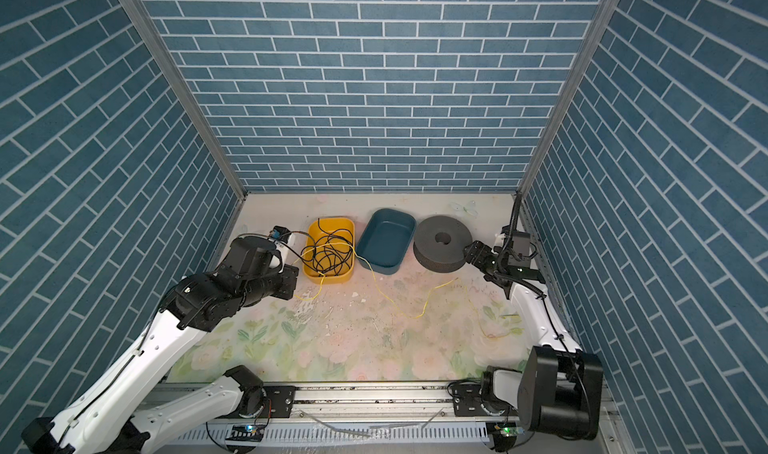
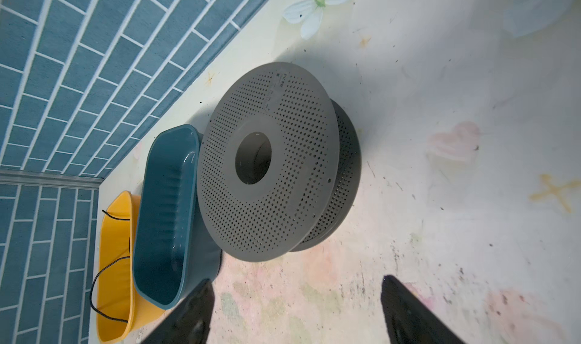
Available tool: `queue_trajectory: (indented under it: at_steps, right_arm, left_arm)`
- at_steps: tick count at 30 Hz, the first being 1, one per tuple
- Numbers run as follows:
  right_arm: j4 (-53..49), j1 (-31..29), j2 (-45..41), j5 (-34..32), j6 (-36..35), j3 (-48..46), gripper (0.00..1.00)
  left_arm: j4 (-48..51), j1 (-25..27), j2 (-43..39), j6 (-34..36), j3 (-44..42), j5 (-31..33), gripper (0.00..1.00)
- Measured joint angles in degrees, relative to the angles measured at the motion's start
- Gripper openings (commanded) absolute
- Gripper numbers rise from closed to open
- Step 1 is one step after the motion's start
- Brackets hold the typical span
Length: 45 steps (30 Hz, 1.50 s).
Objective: Wrap the cables
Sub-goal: 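Move the right gripper to the grey spool and grasp its flange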
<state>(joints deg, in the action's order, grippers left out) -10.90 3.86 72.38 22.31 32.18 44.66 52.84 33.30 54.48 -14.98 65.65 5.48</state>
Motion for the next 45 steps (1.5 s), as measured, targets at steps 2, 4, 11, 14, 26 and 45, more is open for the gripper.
queue_trajectory:
  at_steps: [2,4,11,14,26,45]
  right_arm:
    - [2.8,0.0,2.8,1.1,1.1,-0.5,0.77]
    - [4.8,0.0,4.7,1.6,1.9,-0.9,0.74]
    - [12.9,0.2,9.3,3.0,4.1,-2.7,0.69]
    - [18.8,0.4,12.2,4.7,5.6,-4.4,0.68]
    - [43.8,1.1,26.8,13.3,14.6,-6.2,0.56]
    - [50.5,0.7,20.9,16.0,21.7,-6.1,0.00]
  left_arm:
    - [0.2,0.0,0.1,0.0,0.0,0.0,0.05]
    - [0.5,0.0,0.0,-0.1,-0.2,0.0,0.05]
    - [4.2,0.0,-3.3,-0.3,-2.3,0.5,0.05]
    - [5.4,0.0,-4.5,-0.3,-3.0,0.5,0.05]
    - [7.4,0.0,-6.5,-1.4,-3.7,0.2,0.05]
    - [7.3,0.0,-6.6,-2.5,-4.9,-0.7,0.05]
